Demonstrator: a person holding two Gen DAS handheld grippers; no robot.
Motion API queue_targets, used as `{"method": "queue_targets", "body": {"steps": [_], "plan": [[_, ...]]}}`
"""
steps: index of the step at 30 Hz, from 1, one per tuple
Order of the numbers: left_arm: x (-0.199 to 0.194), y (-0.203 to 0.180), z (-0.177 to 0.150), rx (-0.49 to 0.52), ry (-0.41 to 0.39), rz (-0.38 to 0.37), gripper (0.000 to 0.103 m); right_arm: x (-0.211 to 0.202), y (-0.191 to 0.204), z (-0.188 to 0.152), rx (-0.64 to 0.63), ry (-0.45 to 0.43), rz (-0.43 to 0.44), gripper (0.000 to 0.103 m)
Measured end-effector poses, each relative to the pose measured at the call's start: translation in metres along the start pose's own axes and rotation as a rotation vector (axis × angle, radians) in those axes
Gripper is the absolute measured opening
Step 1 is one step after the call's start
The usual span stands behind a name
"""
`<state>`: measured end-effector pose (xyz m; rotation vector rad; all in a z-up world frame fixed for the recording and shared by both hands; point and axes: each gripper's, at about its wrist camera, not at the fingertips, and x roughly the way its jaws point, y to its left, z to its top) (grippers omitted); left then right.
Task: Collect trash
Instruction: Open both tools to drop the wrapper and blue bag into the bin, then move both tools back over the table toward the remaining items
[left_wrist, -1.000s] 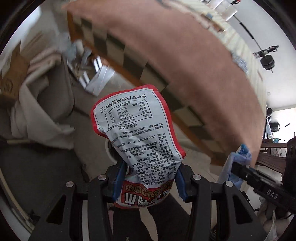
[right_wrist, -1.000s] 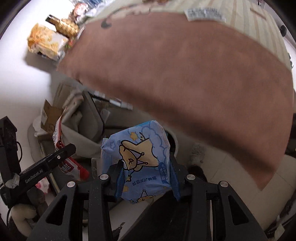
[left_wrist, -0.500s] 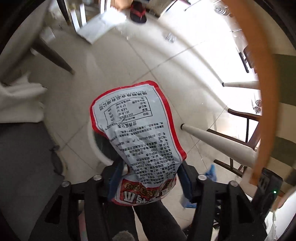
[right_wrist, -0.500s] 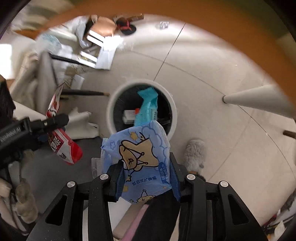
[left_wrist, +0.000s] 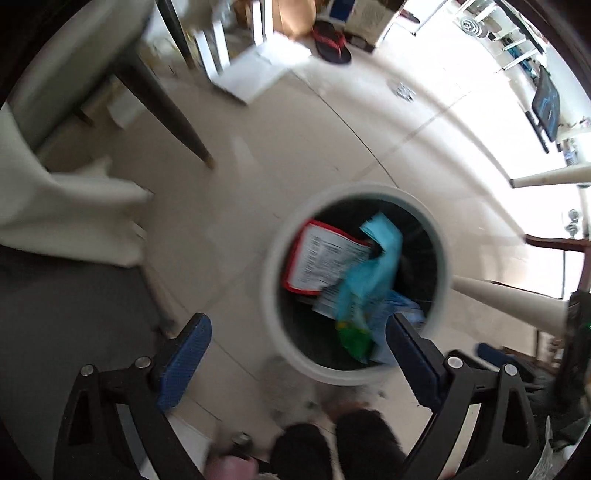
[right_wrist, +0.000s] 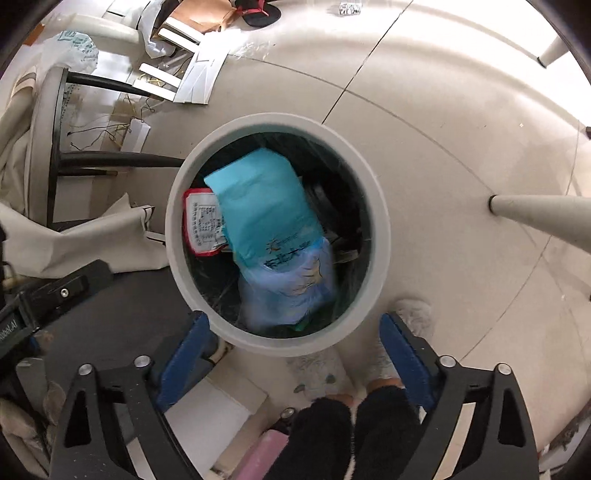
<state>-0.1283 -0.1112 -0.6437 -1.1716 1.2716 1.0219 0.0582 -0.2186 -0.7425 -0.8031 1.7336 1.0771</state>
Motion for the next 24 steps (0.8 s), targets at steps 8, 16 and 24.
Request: {"method": "queue_targets", "body": {"steps": [8, 16, 24], "plan": [[-0.029, 0.001, -0.020, 0.021, -0.018, 0.036, 0.096, -0.046, 0.018, -0.012, -0.048, -0.063, -0.175, 0.096], [-0.066, -0.005, -0.045, 0.032, -0.009, 0.041, 0.096, -0.093, 0.032, -0.035, -0.071, -0.100, -0.212, 0.096], [-0.123, -0.010, -0.065, 0.046, -0.031, 0.031, 0.096, -0.154, 0.056, -0.060, -0.093, -0.147, -0.228, 0.103]]}}
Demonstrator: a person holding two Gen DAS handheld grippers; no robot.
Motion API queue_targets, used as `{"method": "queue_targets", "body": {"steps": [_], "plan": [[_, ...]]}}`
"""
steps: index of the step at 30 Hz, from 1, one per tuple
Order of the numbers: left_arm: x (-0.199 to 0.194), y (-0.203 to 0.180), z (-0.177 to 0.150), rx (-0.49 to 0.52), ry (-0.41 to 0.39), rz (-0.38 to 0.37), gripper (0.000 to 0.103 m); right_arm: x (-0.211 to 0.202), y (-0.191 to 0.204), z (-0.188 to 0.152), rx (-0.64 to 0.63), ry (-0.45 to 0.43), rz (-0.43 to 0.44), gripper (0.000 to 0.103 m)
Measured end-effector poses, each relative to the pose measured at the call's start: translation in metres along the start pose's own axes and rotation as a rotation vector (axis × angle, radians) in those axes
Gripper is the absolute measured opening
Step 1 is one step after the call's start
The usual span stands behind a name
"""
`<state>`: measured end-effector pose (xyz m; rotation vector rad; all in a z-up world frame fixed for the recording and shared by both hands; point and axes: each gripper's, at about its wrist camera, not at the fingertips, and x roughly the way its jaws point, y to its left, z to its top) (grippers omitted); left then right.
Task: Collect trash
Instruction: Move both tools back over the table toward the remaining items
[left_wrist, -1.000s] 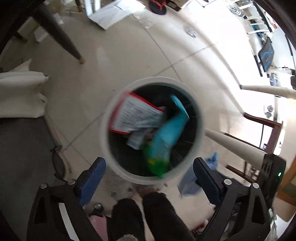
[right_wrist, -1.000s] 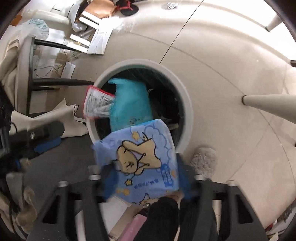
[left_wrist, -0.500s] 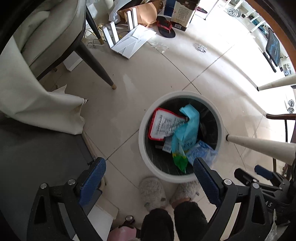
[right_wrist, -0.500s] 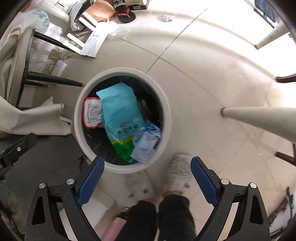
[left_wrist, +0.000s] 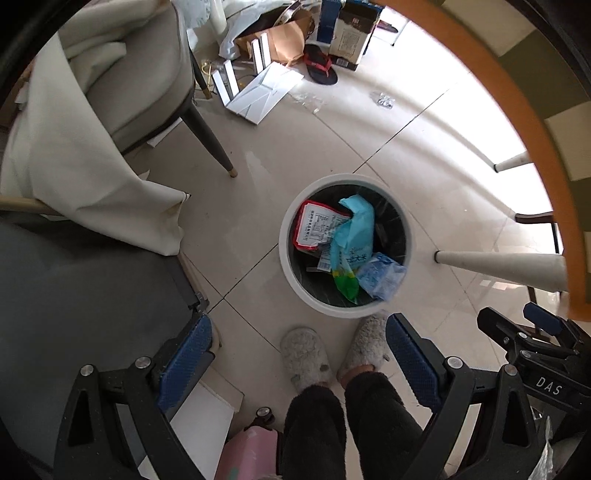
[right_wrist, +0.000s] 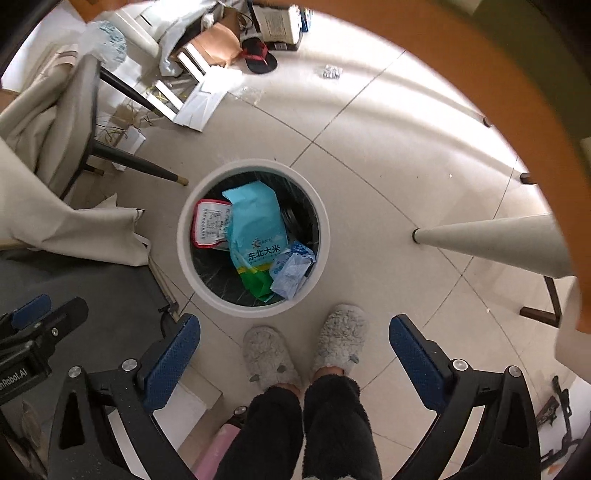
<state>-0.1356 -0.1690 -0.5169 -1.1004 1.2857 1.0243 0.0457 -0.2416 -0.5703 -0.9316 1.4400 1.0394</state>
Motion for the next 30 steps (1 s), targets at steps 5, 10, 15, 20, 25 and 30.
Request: {"method": "queue_targets", "body": {"steps": [5, 10, 15, 20, 25, 30], "plan": [[-0.047, -0.005, -0.008, 0.025, -0.011, -0.011, 0.096, -0.052, 0.004, -0.010, 0.011, -0.021, 0.017, 0.103], [-0.101, -0.007, -0.016, 0.046, -0.023, -0.021, 0.096, -0.113, 0.008, -0.021, 0.024, -0.053, 0.028, 0.103], [-0.150, -0.010, -0.026, 0.061, -0.028, -0.029, 0.096, -0.177, 0.012, -0.032, 0.029, -0.083, 0.029, 0.103], [-0.205, -0.019, -0.032, 0.089, -0.064, -0.028, 0.096, -0.238, 0.013, -0.041, 0.029, -0.091, 0.041, 0.103], [-0.263, -0.036, -0.021, 0.116, -0.177, 0.030, 0.096, -0.300, 0.011, -0.039, 0.055, -0.116, 0.141, 0.103], [-0.309, -0.064, 0.022, 0.100, -0.263, 0.043, 0.096, -0.355, -0.009, -0.007, 0.109, -0.176, 0.193, 0.103]]}}
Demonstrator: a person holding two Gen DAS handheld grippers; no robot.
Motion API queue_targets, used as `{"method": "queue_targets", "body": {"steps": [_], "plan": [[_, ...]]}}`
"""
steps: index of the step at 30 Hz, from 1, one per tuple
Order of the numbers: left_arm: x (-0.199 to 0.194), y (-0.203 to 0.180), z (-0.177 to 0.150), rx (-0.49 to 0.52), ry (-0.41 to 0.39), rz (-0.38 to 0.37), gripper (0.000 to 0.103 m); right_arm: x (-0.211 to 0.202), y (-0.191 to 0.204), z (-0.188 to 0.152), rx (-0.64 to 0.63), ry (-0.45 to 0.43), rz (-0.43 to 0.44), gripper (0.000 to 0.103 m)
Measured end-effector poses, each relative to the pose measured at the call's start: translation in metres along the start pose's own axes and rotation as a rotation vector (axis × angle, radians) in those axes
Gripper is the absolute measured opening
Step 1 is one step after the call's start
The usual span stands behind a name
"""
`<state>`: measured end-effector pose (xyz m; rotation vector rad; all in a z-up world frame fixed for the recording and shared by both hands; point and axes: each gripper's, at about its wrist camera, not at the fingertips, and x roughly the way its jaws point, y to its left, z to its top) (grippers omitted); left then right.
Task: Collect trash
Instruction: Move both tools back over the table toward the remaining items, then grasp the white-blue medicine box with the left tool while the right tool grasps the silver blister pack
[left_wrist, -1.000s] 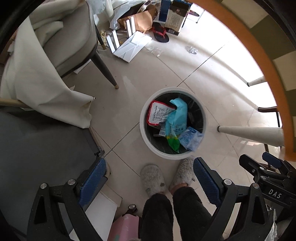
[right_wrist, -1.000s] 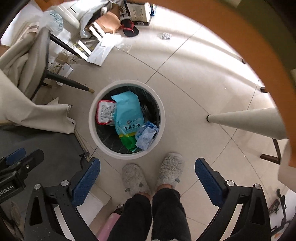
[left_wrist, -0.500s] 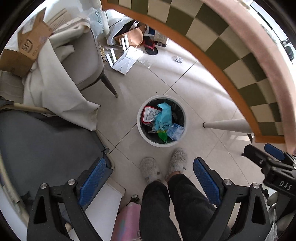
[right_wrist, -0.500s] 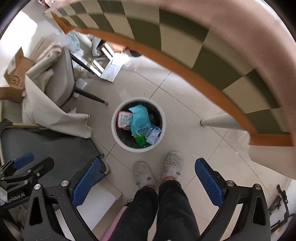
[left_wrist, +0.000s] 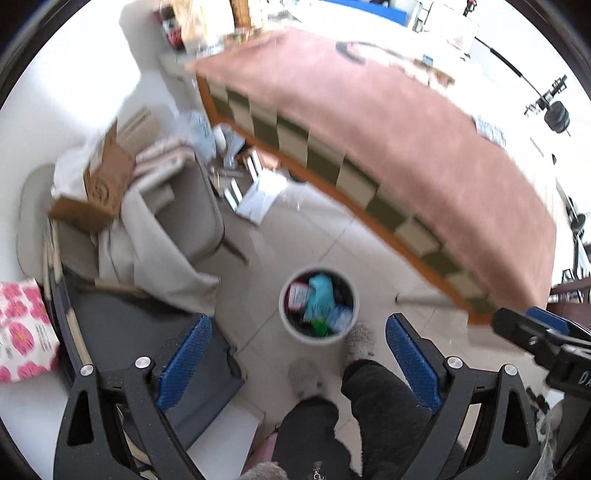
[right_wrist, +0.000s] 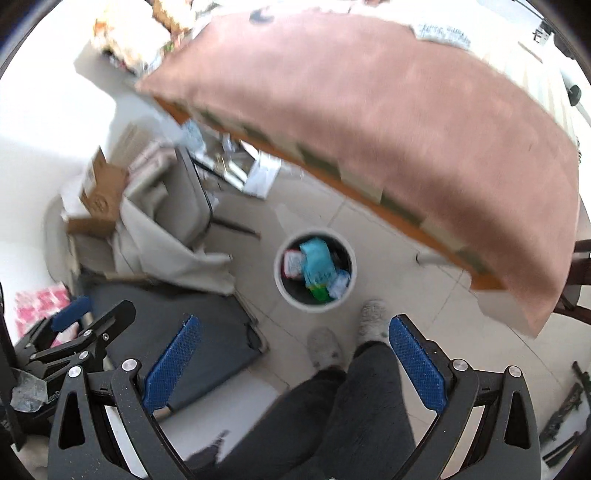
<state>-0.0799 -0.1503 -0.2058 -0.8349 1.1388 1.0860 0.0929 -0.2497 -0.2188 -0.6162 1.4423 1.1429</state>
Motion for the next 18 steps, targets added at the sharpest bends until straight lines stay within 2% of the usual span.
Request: {"method": "queue_targets", "body": {"steps": [3, 5, 8, 11, 14, 18], "plan": [[-0.010, -0.027, 0.039, 0.020, -0.060, 0.071, 0.097, -0.026, -0.019, 0.046, 0.030, -0.044, -0.040, 0.103], [-0.010, -0.050, 0.067, 0.035, -0.083, 0.111, 0.097, -0.037, -0.046, 0.081, 0.096, -0.054, -0.064, 0.103], [0.003, -0.085, 0.112, 0.038, -0.064, 0.083, 0.097, -0.043, -0.096, 0.137, 0.203, -0.068, -0.056, 0.103], [0.024, -0.121, 0.164, 0.048, -0.034, 0.093, 0.097, -0.034, -0.135, 0.200, 0.196, -0.055, -0.102, 0.103], [0.055, -0.155, 0.211, 0.054, 0.004, 0.119, 0.097, -0.009, -0.151, 0.266, 0.019, 0.035, -0.162, 0.103], [0.097, -0.200, 0.259, 0.055, 0.062, 0.151, 0.097, 0.039, -0.154, 0.334, -0.344, 0.195, -0.324, 0.103]]}}
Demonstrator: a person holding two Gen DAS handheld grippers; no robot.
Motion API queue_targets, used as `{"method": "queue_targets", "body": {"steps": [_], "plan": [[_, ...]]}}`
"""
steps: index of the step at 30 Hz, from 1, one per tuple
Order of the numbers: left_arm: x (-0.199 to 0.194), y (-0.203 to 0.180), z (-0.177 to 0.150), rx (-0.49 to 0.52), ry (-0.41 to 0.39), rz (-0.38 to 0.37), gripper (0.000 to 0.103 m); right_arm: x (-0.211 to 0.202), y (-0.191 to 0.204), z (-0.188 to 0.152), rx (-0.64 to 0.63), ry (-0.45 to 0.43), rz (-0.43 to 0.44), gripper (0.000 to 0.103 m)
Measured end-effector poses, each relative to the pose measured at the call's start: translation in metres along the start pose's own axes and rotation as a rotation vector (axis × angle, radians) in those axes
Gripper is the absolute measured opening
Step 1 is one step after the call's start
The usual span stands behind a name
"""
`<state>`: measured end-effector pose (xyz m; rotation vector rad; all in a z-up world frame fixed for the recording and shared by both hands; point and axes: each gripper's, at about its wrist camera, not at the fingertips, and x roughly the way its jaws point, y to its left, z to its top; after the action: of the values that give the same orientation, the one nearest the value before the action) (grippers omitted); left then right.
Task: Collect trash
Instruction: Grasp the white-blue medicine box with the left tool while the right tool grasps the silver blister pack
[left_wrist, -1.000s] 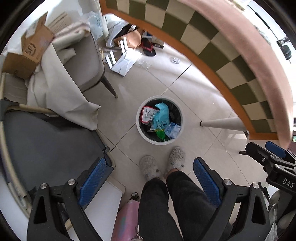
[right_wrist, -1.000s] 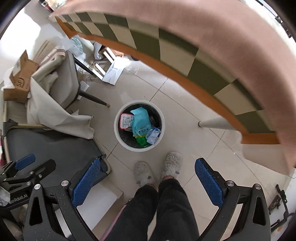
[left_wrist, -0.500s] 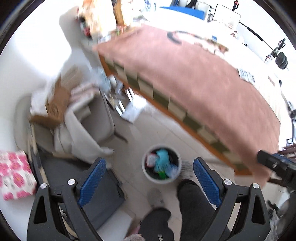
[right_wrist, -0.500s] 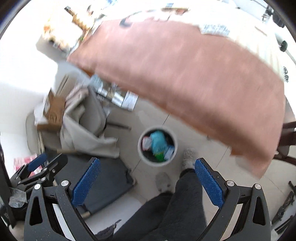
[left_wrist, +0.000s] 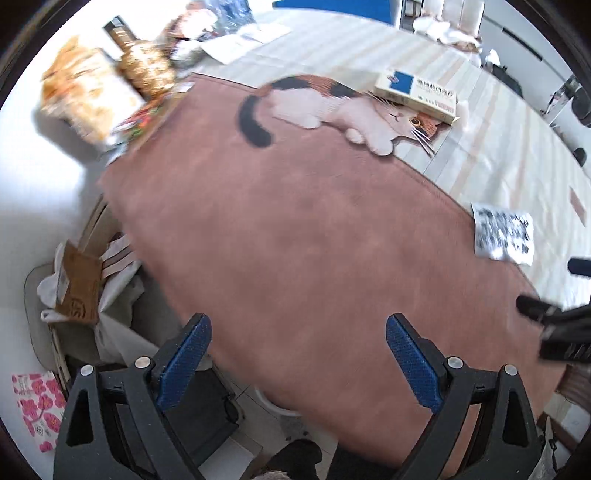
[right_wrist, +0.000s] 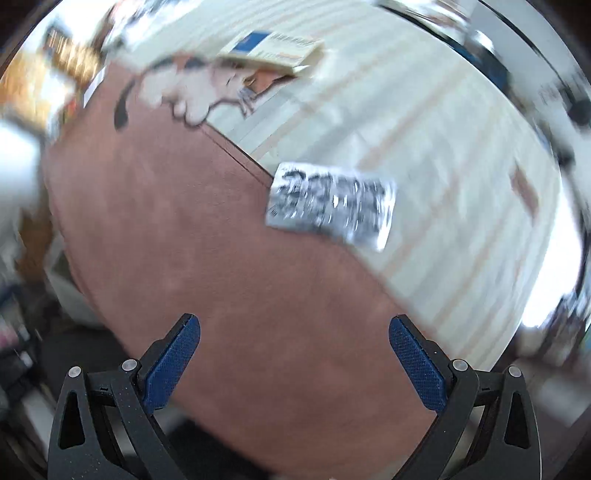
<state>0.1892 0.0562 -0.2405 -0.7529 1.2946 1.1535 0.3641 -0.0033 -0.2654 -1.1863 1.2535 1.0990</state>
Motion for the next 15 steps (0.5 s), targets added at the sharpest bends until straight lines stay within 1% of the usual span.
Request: {"method": "queue_targets", "body": {"steps": [2, 4, 7, 8, 9, 10, 12, 13, 14, 15], "plan": [[0.018, -0.016, 0.019, -0.009, 0.032, 0.006, 0.097, 0.025, 0.001, 0.026, -0.167, 0.074, -0.085, 0.103], [0.034, -0.027, 0.034, -0.030, 0.067, 0.014, 0.097, 0.046, 0.002, 0.046, -0.275, 0.121, -0.127, 0.103], [0.054, -0.033, 0.048, -0.050, 0.108, 0.028, 0.096, 0.066, 0.001, 0.064, -0.407, 0.159, -0.157, 0.103], [0.060, -0.035, 0.050, -0.048, 0.119, 0.029, 0.097, 0.071, 0.002, 0.068, -0.448, 0.161, -0.157, 0.103], [0.064, -0.037, 0.053, -0.044, 0.127, 0.035, 0.097, 0.071, 0.002, 0.070, -0.477, 0.157, -0.139, 0.102], [0.068, -0.038, 0.054, -0.040, 0.133, 0.042, 0.097, 0.071, 0.000, 0.073, -0.499, 0.164, -0.114, 0.102], [0.074, -0.040, 0.058, -0.038, 0.147, 0.043, 0.097, 0.071, -0.007, 0.076, -0.495, 0.172, -0.063, 0.098], [0.077, -0.041, 0.060, -0.042, 0.155, 0.042, 0.097, 0.070, -0.014, 0.078, -0.454, 0.184, -0.022, 0.094], [0.078, -0.042, 0.064, -0.048, 0.161, 0.036, 0.097, 0.066, -0.020, 0.080, -0.408, 0.157, -0.010, 0.088], [0.079, -0.043, 0.066, -0.055, 0.164, 0.030, 0.097, 0.066, -0.031, 0.086, -0.354, 0.146, 0.001, 0.085]]}}
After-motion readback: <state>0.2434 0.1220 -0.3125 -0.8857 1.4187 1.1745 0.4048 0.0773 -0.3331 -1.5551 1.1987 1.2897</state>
